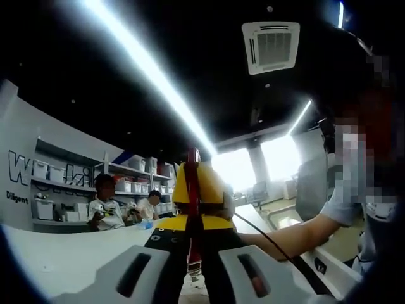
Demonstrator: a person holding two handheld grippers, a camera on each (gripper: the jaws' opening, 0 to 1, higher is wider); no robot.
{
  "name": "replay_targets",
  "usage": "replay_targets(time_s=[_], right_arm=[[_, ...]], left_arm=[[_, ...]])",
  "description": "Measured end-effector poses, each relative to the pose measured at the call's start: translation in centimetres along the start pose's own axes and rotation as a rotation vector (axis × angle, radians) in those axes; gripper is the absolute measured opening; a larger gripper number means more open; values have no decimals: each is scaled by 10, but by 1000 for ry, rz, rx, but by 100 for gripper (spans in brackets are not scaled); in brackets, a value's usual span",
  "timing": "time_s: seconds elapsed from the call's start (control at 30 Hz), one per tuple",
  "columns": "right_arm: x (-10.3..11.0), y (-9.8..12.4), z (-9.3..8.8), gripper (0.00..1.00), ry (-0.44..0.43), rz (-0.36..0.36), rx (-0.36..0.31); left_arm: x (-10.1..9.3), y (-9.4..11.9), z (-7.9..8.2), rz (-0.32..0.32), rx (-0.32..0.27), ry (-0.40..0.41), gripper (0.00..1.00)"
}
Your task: Tear open the coffee pouch, take out the coffee, and pour the coffee from the pouch into the cup
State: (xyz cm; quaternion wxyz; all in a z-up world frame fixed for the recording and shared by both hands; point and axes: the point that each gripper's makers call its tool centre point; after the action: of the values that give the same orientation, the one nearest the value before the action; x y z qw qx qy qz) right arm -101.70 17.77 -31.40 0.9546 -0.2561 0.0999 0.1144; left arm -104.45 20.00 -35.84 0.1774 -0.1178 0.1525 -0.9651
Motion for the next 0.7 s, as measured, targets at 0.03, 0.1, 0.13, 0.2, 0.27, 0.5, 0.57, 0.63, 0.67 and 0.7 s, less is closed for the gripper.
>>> replay_targets(time_s=[0.03,0.1,0.13,0.2,0.27,0.5,0.57,0.63,0.67,0.7], right_arm=[[0,0,0,7,2,0,1],[1,0,0,8,10,0,3],[1,0,0,8,9,-1,3],[1,0,-1,5,5,1,5],[4,-1,-1,4,-1,12,10],[4,-12,-17,6,40,7,68],[5,-16,-17,8,49,-7,68],[6,-17,-18,8,52,-7,67],[6,-17,-18,8,52,-5,66],[5,-17,-18,9,54,-6,64]], left_arm=[[0,0,0,0,1,-1,6],[0,0,0,0,3,-6,6],[0,0,0,0,4,-6,6],[0,0,0,-1,3,0,6],[-1,0,1,-6,-1,11,8],[-1,0,1,2,1,-6,9],[0,1,1,4,2,1,8],[0,1,1,4,1,-2,7],[-1,1,1,4,2,-4,7],[0,1,1,6,3,-8,7]])
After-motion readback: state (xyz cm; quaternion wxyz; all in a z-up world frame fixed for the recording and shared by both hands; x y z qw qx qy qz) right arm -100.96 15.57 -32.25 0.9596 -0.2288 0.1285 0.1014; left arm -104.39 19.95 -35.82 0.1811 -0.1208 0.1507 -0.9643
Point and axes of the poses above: the point that each gripper's makers call its tool centre point, and the gripper's own axes: y roughly backward along the fingers, x roughly to its left, z roughly out of its top
